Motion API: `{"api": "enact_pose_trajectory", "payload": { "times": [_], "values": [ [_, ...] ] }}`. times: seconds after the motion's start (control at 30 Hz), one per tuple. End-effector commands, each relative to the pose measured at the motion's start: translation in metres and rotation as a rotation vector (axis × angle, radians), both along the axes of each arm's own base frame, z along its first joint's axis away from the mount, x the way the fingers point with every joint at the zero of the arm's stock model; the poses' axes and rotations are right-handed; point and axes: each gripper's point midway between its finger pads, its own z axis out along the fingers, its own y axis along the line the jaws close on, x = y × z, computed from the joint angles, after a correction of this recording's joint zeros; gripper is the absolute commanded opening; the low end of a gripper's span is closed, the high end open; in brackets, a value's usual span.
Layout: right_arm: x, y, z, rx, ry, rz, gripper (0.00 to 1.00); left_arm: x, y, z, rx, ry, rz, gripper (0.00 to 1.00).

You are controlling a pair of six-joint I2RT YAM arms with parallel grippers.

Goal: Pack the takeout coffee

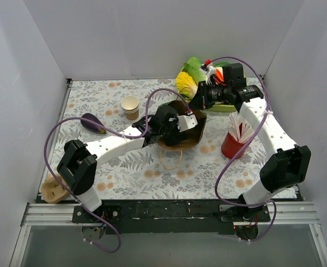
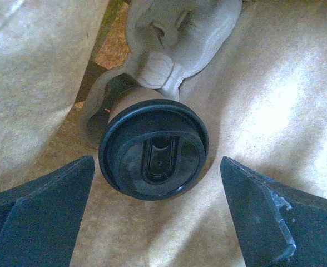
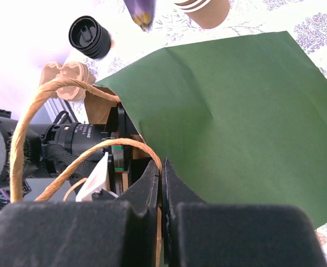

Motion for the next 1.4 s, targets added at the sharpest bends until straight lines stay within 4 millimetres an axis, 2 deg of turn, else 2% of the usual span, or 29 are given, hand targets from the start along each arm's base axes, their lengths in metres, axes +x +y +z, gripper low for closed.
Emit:
{"api": "enact_pose_trajectory", "payload": {
  "times": [0.0, 0.3, 0.53, 0.9, 1.07, 1.2, 1.37],
  "values": [
    [0.01, -0.007, 0.018, 0.002, -0.056, -0.02, 0.01, -0.005, 0.008, 0.032, -0.031, -0.007, 0.005, 0.98],
    [0.022, -0.006, 0.025, 0.003, -0.067, -0.026, 0.01, -0.009, 0.014, 0.031, 0.006, 0.007, 0.004, 0.98],
    [0.025, -0.005, 0.029, 0.001, -0.058, -0.027, 0.01, -0.004, 0.015, 0.04, 0.011, 0.019, 0.044, 0.98],
    [0.038, -0.005, 0.017, -0.018, -0.04, -0.027, 0.01, 0.02, 0.023, 0.032, 0.042, -0.038, 0.162, 0.98],
    [0.042, -0.011, 0.009, -0.024, -0.021, -0.04, 0.01, 0.036, 0.03, 0.037, 0.011, -0.06, 0.235, 0.98],
    [0.047, -0.015, 0.003, -0.029, -0.006, -0.053, 0.01, 0.046, 0.029, 0.041, -0.004, -0.062, 0.248, 0.98],
    [0.063, -0.028, -0.001, -0.041, -0.005, -0.095, 0.01, 0.051, 0.021, 0.043, -0.019, -0.069, 0.233, 0.98]
  ]
}}
